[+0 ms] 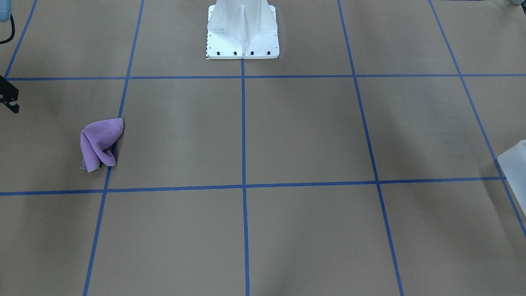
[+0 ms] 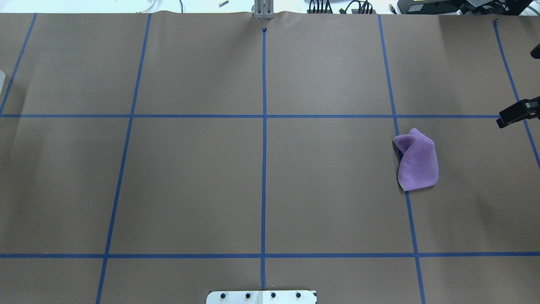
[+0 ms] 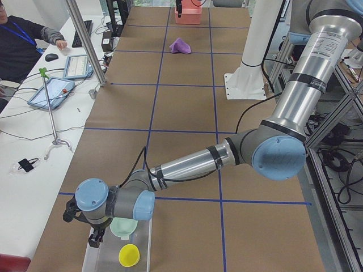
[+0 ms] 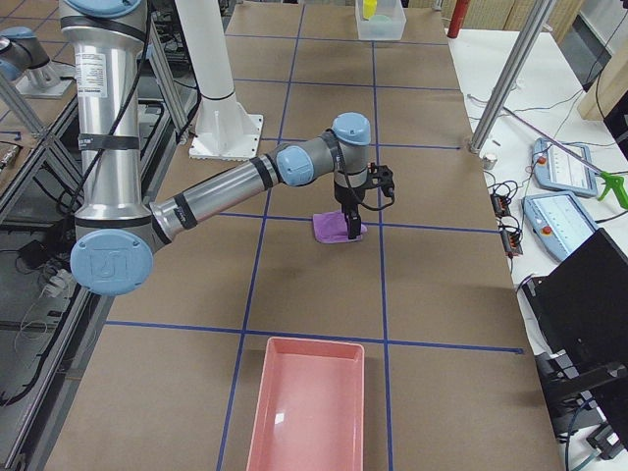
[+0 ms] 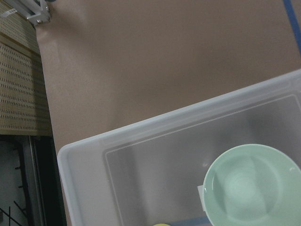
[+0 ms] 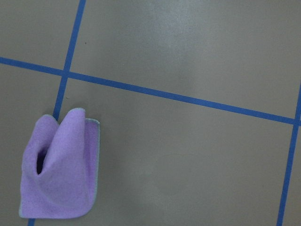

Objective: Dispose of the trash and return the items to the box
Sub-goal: 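Release the yellow cup into the clear bin with the left gripper, then reach the right gripper down and grasp the purple cloth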

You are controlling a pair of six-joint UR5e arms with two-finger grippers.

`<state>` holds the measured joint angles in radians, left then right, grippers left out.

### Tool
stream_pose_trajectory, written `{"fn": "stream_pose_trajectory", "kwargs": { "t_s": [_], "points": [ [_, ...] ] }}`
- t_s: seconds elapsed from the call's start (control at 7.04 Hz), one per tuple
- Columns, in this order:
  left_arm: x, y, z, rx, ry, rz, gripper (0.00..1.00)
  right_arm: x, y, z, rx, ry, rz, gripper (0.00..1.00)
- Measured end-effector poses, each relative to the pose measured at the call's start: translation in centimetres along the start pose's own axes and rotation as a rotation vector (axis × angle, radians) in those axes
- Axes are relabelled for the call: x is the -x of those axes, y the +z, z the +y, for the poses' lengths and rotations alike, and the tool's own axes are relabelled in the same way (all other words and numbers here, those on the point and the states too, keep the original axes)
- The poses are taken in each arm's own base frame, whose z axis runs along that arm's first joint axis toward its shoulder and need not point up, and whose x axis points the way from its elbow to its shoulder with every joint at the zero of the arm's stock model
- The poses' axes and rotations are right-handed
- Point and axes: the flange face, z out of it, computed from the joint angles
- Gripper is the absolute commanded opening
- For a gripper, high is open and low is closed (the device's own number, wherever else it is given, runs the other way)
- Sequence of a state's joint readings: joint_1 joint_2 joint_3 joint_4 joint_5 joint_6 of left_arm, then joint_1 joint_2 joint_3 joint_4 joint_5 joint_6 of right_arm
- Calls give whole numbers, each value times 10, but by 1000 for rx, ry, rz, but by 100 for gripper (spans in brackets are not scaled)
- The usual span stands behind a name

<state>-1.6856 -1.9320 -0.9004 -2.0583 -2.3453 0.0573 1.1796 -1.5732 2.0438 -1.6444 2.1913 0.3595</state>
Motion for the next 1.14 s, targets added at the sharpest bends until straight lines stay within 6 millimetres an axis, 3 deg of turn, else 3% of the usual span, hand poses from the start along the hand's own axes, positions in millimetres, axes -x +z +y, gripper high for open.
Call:
{"fn": "stream_pose_trajectory", "kwargs": {
  "t_s": [0.28,0.57,0.71,0.85,1.14],
  "points": [
    [-77,-14,31,9,-95,64,98,6,0,-2,-1,12,-5,100],
    [-151,-61,90,76,-140,73,98,24,-4,-7,-13,46,-17,100],
    [-171,-82,115,91,-148,72,98,50,-7,-12,-23,82,-30,100],
    [-180,-91,127,97,-148,70,98,86,-3,-17,-33,127,-30,100],
    [-185,-96,132,98,-145,69,98,155,31,-9,-43,162,25,100]
  ]
}}
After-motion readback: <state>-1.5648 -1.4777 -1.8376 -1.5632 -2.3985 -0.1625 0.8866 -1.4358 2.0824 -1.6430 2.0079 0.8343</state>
